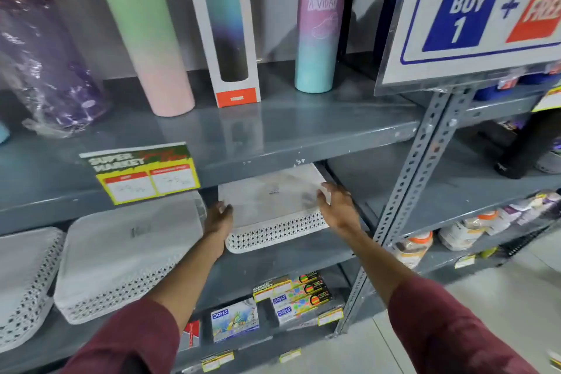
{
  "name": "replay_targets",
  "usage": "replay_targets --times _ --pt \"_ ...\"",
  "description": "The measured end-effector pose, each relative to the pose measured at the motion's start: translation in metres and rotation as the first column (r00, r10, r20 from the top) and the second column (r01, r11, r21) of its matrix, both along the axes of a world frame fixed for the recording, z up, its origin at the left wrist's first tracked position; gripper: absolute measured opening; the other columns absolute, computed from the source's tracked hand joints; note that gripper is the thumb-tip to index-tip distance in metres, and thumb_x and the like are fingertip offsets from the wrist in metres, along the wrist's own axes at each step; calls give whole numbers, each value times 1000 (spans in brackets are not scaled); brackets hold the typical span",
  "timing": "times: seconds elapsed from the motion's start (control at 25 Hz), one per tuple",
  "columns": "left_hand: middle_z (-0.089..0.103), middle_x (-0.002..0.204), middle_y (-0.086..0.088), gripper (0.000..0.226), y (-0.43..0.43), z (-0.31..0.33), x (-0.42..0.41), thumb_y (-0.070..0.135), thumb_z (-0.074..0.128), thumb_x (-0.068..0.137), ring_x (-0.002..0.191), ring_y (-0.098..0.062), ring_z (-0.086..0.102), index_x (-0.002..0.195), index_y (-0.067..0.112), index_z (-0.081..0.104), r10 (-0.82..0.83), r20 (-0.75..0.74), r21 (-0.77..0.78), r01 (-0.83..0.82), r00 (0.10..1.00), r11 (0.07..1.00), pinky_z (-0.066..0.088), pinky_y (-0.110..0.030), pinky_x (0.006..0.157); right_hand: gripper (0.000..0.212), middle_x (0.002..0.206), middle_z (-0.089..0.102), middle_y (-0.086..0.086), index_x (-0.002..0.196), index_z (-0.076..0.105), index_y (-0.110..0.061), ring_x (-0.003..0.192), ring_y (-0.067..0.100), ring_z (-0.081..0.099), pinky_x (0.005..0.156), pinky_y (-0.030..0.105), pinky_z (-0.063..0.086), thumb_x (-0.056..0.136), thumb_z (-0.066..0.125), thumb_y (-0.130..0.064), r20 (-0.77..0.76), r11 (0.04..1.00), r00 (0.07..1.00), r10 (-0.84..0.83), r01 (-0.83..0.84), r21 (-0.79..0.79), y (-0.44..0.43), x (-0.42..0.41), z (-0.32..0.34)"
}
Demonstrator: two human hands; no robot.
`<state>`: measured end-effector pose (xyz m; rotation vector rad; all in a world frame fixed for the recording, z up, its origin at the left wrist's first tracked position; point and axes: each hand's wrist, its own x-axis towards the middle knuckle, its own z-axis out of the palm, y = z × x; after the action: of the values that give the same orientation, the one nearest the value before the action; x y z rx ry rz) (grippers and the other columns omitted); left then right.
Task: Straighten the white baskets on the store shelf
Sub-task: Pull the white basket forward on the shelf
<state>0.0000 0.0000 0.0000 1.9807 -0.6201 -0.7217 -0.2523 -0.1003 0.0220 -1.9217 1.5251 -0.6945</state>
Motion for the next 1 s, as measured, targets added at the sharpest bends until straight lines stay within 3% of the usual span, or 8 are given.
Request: replay_targets --times 0.08,0.2,0.36,0.52,0.64,0.72,0.8,1.0 --pt "58 139 -22 43 -19 -10 5 26 46 98 123 -39 58 133 3 56 121 -21 112 -118 992 987 47 -42 105 57 146 48 14 145 40 -23 132 33 48 109 46 41 95 42 -51 6 986 994 -107 105 133 -32 -5 -7" --pt "59 123 -20 40 -30 -16 -3 19 42 98 105 -31 57 127 -7 54 209 -137 174 -184 968 967 44 -31 86 65 156 34 12 152 24 -16 141 33 37 115 42 33 97 43 -47 31 910 995 -91 71 408 -59 -6 -14" --pt "59 110 -21 38 -35 -23 -1 9 47 93 90 -32 57 127 -8 51 249 -155 187 -219 956 958 42 -33 67 50 149 45 11 143 41 -8 135 28 45 105 29 37 98 49 -26 28 893 996 -90 68 444 -65 -5 -23" --pt "54 132 5 49 -48 -51 21 7 54 87 117 -20 54 135 14 50 165 -53 -23 -166 985 986 46 -45 106 60 139 51 -1 145 39 -21 125 20 52 84 14 50 91 48 3 429 942 893 -135 -19 336 -68 -17 -24" --pt "73 106 8 34 -34 -24 12 11 42 86 101 -22 64 110 23 63 226 -258 -236 -288 940 928 53 -37 91 47 136 59 12 130 53 -9 122 26 55 79 28 51 89 37 9 627 920 728 -276 12 391 -77 -23 -11" --pt "72 89 4 28 -22 -13 9 16 37 89 90 -25 62 87 22 64 190 -543 -268 -383 818 884 47 -36 82 37 110 73 19 98 66 -7 115 32 59 77 38 49 98 30 -12 618 851 663 -423 56 523 -83 -27 -8" --pt "70 92 -5 25 -15 -16 10 34 47 85 92 -33 63 84 21 69 134 -682 -295 -439 719 849 50 -41 84 69 83 77 14 90 70 -10 102 35 65 80 40 54 93 23 -60 540 759 714 -446 -18 650 -84 -37 -9" --pt "73 122 -7 40 -14 -31 1 47 52 93 109 -30 70 123 23 64 124 -573 -252 -318 810 914 59 -48 87 107 150 46 13 143 44 -19 135 32 47 114 47 34 65 40 -92 409 736 856 -316 -51 675 -88 -43 -26"
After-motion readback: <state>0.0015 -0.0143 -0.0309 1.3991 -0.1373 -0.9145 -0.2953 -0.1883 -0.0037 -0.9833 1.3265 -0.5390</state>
